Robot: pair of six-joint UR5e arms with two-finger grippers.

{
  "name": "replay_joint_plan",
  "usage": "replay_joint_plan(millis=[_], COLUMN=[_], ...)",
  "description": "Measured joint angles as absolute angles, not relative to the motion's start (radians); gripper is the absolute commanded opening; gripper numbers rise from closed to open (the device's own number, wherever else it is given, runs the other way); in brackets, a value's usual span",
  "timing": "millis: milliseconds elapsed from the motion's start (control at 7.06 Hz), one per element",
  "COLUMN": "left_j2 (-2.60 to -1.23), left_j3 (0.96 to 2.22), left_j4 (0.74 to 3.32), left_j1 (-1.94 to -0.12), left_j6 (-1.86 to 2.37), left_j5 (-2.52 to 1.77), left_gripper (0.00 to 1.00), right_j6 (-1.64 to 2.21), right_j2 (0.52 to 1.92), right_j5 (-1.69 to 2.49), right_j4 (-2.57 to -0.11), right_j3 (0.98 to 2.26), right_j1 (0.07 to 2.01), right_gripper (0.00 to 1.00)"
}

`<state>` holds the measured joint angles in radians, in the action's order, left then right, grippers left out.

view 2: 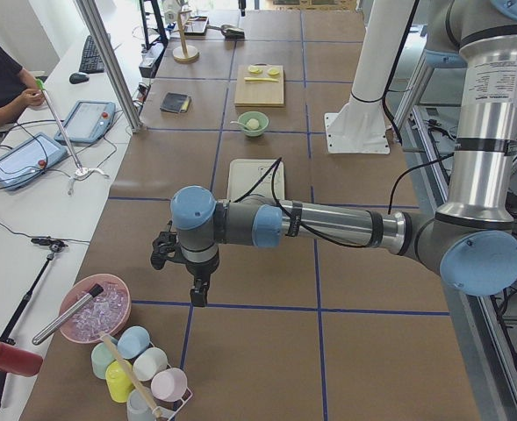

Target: Put spoon and bun in bowl

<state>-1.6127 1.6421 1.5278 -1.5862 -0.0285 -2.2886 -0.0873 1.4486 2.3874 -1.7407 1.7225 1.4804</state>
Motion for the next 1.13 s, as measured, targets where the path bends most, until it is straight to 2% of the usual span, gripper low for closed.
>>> replay_joint_plan(millis=[283,1133], left_j2=[-1.608,-1.568], left_j3=[1.638,1.639], left_j4=[1.530,1.540], left_j1=[-1.586,-1.585], left_j6=[-0.031,-0.030], left_j5=[-2.289,-2.291], left_gripper=[1.00,1.00], right_j6=[-0.184,-0.169], right_j2=[1.490,1.524], right_j5=[2.393,2.392], right_j4=[-1.737,-1.730], right_j3=[1.660,1.627], right_j1=[1.559,1.580], right_gripper=[1.00,1.00])
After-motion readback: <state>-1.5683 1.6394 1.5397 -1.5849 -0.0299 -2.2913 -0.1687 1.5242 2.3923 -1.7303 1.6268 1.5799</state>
